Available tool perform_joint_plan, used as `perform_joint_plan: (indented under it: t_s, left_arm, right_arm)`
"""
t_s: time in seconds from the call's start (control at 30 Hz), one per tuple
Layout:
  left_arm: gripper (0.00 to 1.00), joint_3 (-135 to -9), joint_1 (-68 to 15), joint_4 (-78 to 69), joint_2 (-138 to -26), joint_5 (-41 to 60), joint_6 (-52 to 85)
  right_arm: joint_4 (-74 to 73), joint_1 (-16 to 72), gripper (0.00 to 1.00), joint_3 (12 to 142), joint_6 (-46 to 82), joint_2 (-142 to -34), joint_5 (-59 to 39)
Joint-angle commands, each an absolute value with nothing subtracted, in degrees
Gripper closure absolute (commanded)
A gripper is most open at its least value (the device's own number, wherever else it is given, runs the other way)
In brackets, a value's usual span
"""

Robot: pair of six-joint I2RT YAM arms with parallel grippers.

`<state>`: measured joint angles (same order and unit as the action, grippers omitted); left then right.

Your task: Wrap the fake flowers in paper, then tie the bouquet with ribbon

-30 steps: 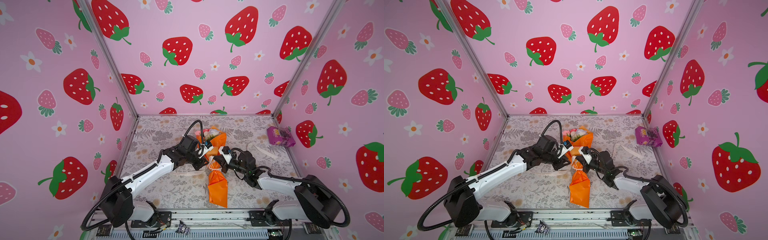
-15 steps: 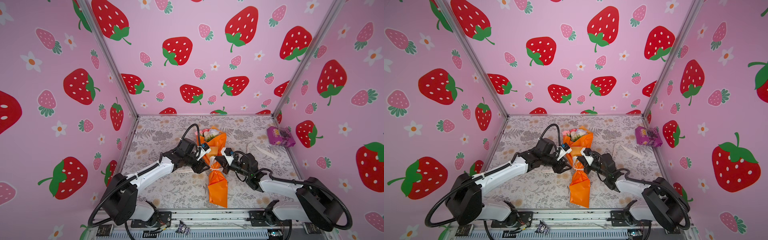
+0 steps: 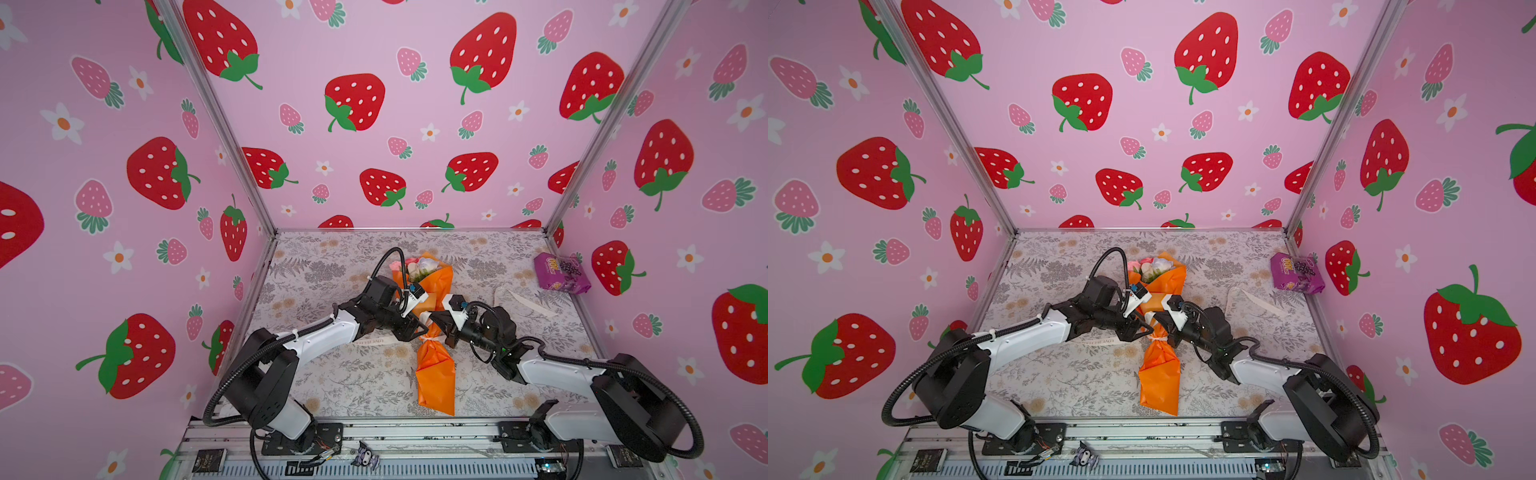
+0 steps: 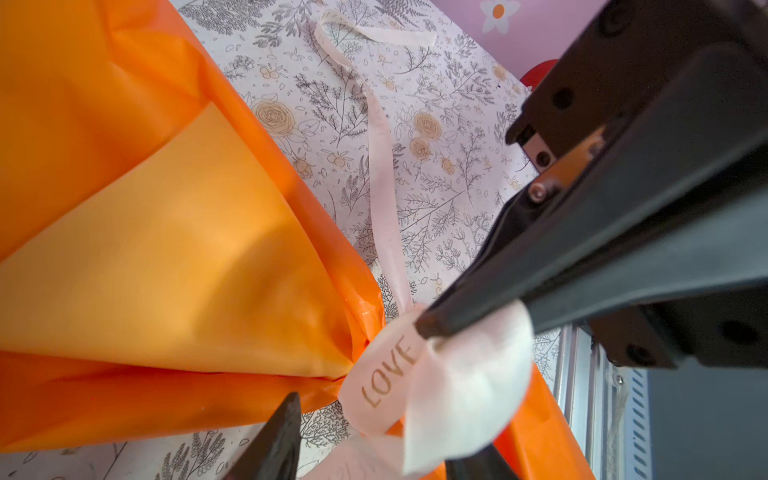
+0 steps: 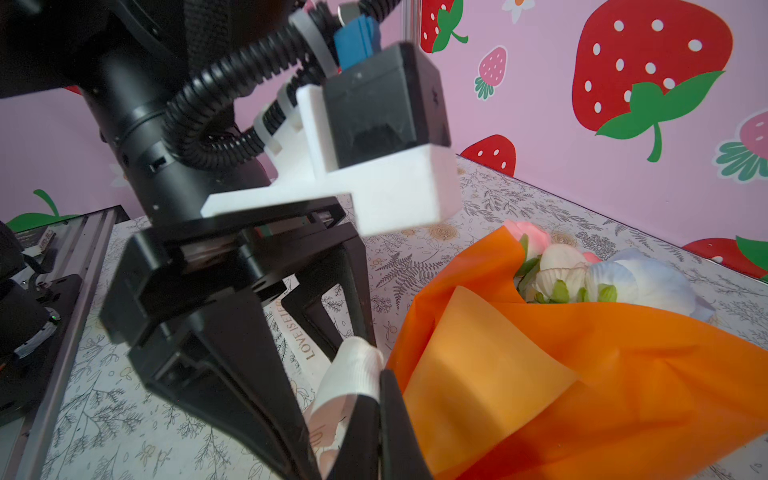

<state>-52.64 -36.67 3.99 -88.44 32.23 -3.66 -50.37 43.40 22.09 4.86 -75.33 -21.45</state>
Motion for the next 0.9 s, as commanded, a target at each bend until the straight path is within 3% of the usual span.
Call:
perform_joint_plan:
  t_s: [0.0, 0.23, 0.47, 0.57, 0.63, 0.8, 0.87]
  left_arm:
    - [0.51, -53.7, -36.9, 2.6, -87.7, 34.6, -4.3]
    - [0.74, -53.7, -36.8, 4.0, -85.8, 34.0, -4.6]
    - [0.8, -54.9, -36.7, 6.9, -85.4, 33.9, -4.9]
    - [0.93, -55.7, -36.8, 9.5, -85.0, 34.4, -5.1]
    - [0.98, -56.6, -36.8, 11.2, -84.4, 35.7, -5.1]
    - [1.0, -58.0, -36.9, 11.2, -84.1, 36.5, 1.0]
    - [1.0, -57.2, -36.9, 9.4, -83.8, 36.7, 4.3]
  right_arm:
    - [-51.9, 43.6, 0.94, 22.1, 4.7, -75.8, -21.5]
    - [-50.8, 43.6, 0.93, 22.0, 4.6, -75.7, -20.6]
    - [-49.5, 43.6, 0.93, 22.0, 4.0, -75.6, -19.0]
    - [-48.3, 43.6, 0.92, 22.3, 4.3, -75.2, -18.9]
    - [-44.4, 43.7, 0.87, 23.8, 5.3, -74.0, -19.6]
    - [-32.8, 43.1, 0.59, 25.1, 14.3, -67.4, -19.6]
    - [-27.3, 42.0, 0.53, 24.8, 19.7, -63.8, -17.9]
